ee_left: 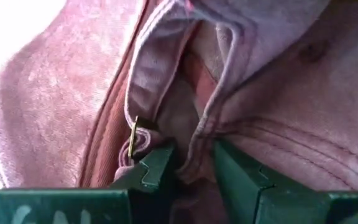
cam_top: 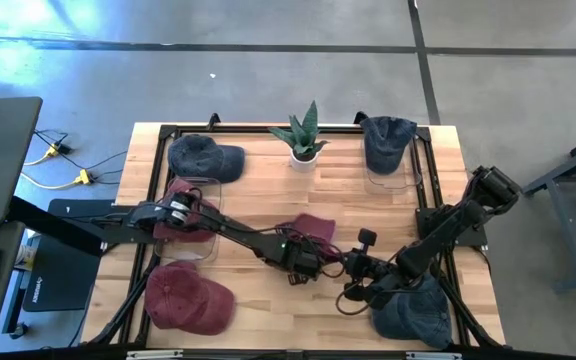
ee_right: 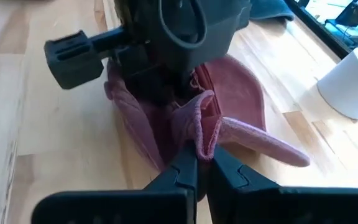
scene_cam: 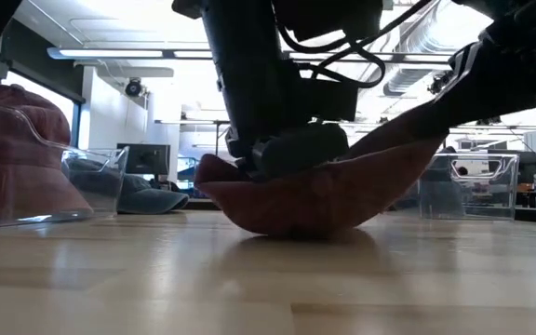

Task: Pick & Place hat
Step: Put the top red cap into the left transparent bin

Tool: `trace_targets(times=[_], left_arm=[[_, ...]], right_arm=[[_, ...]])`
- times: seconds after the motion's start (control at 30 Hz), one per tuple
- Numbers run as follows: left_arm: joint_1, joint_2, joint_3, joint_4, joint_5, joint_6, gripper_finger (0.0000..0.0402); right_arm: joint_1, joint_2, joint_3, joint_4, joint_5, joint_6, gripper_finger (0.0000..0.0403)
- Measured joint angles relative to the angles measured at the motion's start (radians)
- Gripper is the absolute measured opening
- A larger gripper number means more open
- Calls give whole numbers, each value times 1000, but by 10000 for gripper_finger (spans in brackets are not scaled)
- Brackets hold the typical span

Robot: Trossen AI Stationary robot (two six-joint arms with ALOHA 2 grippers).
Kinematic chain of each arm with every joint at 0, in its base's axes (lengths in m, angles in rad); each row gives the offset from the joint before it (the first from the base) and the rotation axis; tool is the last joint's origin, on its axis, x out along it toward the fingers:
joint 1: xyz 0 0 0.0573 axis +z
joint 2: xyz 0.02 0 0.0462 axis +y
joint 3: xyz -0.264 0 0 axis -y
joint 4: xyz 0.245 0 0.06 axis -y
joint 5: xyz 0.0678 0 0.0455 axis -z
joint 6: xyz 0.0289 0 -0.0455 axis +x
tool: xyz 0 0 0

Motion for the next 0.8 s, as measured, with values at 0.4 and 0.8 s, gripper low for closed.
trace_targets(times=[0.4,0.8], left_arm=[[-55,-91,44,-129,9,-20,107],[5,-65,-63,-149,-76,-155,107]], right_arm=[[1,-3,2,-2,-1,4,8],[0,-3,2,-9,-7,4,12]])
